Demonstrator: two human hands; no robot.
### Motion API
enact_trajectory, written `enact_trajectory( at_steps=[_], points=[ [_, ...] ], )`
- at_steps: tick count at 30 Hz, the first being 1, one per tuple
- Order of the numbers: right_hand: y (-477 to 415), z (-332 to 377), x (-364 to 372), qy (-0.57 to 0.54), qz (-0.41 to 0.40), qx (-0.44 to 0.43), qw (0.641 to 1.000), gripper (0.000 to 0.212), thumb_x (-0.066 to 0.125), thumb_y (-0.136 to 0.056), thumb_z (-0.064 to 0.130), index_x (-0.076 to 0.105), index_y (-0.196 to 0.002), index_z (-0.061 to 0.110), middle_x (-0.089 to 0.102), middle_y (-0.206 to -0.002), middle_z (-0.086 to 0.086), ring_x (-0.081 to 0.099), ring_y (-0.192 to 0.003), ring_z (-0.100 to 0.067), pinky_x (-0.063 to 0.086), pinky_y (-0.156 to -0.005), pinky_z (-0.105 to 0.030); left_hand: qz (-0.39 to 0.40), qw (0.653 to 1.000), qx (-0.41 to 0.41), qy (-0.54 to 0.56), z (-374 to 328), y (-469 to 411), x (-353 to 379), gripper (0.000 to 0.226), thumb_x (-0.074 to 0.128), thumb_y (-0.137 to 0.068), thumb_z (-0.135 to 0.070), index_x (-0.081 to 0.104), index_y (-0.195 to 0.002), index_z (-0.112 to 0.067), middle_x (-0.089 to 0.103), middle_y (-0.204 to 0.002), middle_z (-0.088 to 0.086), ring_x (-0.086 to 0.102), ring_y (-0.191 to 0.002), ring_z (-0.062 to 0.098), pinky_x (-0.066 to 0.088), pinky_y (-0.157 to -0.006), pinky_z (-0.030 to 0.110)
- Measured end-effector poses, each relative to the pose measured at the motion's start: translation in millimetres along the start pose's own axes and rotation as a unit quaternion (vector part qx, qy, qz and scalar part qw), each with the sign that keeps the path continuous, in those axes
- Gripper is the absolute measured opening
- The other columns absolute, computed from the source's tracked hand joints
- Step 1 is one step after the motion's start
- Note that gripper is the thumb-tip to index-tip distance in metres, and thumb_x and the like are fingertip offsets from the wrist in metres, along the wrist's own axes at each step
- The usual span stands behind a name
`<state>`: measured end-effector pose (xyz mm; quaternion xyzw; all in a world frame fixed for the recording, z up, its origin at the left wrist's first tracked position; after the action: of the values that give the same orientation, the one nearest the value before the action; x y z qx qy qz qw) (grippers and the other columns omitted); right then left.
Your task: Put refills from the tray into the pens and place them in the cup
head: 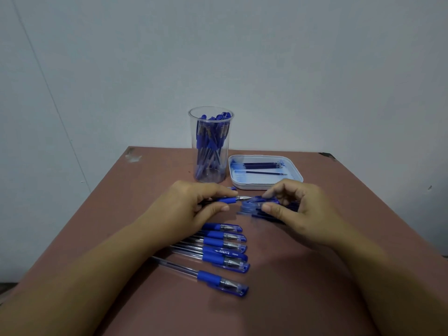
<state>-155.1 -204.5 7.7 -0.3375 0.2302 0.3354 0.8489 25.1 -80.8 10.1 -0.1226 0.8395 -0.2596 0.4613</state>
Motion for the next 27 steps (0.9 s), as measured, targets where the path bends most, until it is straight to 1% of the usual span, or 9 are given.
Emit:
enact_trajectory(
  at_steps=[2,5,8,10,12,15,19,22,27],
  points=[
    [2.3,-2.5,2.5,0.062,0.042,-0.010,0.997,0.012,0.078,-0.078,0.037,0.066,-0.081,0.036,0.063,-0.086,0.021,0.057,-0.085,-0.002,0.040,-0.072,-0.008,-0.007,1.000,0.002,-0.012,5.7,1.0,-4.4,0.031,0.065,-0.087,-0.038,0.071,-0.116,-0.030,0.062,-0.096,-0.035,0.055,-0.076,-0.022,0.041,-0.070,0.000],
    [7.4,-7.2,12.3,0.123,0.140,-0.021,0.982,0.015,0.072,-0.076,0.052,0.067,-0.083,0.040,0.061,-0.092,0.020,0.051,-0.099,-0.004,0.039,-0.081,-0.015,-0.025,1.000,-0.002,-0.016,13.7,2.0,-11.0,0.033,0.068,-0.086,-0.046,0.070,-0.117,-0.035,0.070,-0.099,-0.027,0.064,-0.081,-0.011,0.052,-0.070,0.013],
    [11.5,-7.0,16.2,0.133,0.194,-0.006,0.972,0.020,0.071,-0.075,0.055,0.067,-0.087,0.039,0.059,-0.094,0.022,0.046,-0.101,-0.002,0.040,-0.082,-0.018,-0.033,0.999,0.005,-0.005,13.0,1.2,-11.1,0.035,0.069,-0.084,-0.045,0.068,-0.117,-0.036,0.064,-0.102,-0.032,0.063,-0.088,-0.015,0.049,-0.074,0.008],
    [9.3,-2.0,15.0,0.139,0.157,-0.032,0.977,0.028,0.066,-0.073,0.061,0.067,-0.090,0.038,0.059,-0.093,0.021,0.049,-0.099,-0.003,0.043,-0.082,-0.020,-0.026,1.000,0.012,0.002,10.6,1.4,-8.0,0.037,0.068,-0.084,-0.048,0.067,-0.119,-0.035,0.066,-0.106,-0.030,0.063,-0.093,-0.014,0.051,-0.078,0.010],
    [5.7,5.8,12.7,0.117,0.070,-0.064,0.989,0.031,0.063,-0.076,0.060,0.067,-0.093,0.034,0.061,-0.089,0.019,0.056,-0.092,-0.005,0.046,-0.077,-0.023,-0.019,1.000,0.016,0.006,10.3,2.1,-5.0,0.038,0.064,-0.085,-0.049,0.066,-0.120,-0.035,0.070,-0.107,-0.023,0.065,-0.094,-0.010,0.055,-0.078,0.017],
    [2.3,16.1,14.8,0.071,-0.017,-0.081,0.994,0.027,0.060,-0.082,0.055,0.066,-0.096,0.033,0.061,-0.083,0.020,0.058,-0.080,-0.008,0.045,-0.068,-0.019,-0.012,1.000,0.013,0.019,8.5,2.1,-2.5,0.039,0.063,-0.084,-0.049,0.065,-0.121,-0.037,0.072,-0.105,-0.019,0.066,-0.089,-0.008,0.055,-0.074,0.019],
    [0.5,23.5,23.8,0.060,-0.022,-0.109,0.992,0.014,0.063,-0.090,0.039,0.070,-0.093,0.028,0.062,-0.079,0.021,0.059,-0.075,-0.008,0.041,-0.065,-0.011,-0.005,0.999,0.008,0.037,4.8,1.3,0.8,0.034,0.073,-0.084,-0.042,0.070,-0.116,-0.032,0.072,-0.105,-0.019,0.065,-0.090,-0.011,0.051,-0.075,0.010],
    [0.2,21.6,27.3,0.061,-0.022,-0.102,0.993,0.004,0.069,-0.087,0.025,0.069,-0.091,0.026,0.064,-0.079,0.015,0.058,-0.073,-0.007,0.041,-0.064,-0.010,-0.007,0.999,-0.008,0.042,6.4,2.6,2.4,0.032,0.070,-0.082,-0.039,0.072,-0.113,-0.032,0.073,-0.100,-0.018,0.066,-0.087,-0.010,0.052,-0.074,0.012],
    [2.6,22.1,28.5,0.035,-0.010,-0.095,0.995,0.027,0.074,-0.083,0.022,0.058,-0.094,0.040,0.059,-0.085,0.021,0.056,-0.078,-0.009,0.043,-0.068,-0.012,-0.004,0.998,-0.032,0.054,8.3,3.3,5.3,0.031,0.069,-0.081,-0.042,0.073,-0.110,-0.033,0.071,-0.090,-0.025,0.065,-0.076,-0.010,0.043,-0.067,0.005]
  ],
)
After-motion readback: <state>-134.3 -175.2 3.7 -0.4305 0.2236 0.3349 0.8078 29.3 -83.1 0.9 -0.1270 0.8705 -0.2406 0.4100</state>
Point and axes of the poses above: each hand's wrist, its own y-axis away from the middle knuckle, its own x-axis out of the palm, z = x × y, the point moved 5 cm from there along -y, towards the middle knuckle
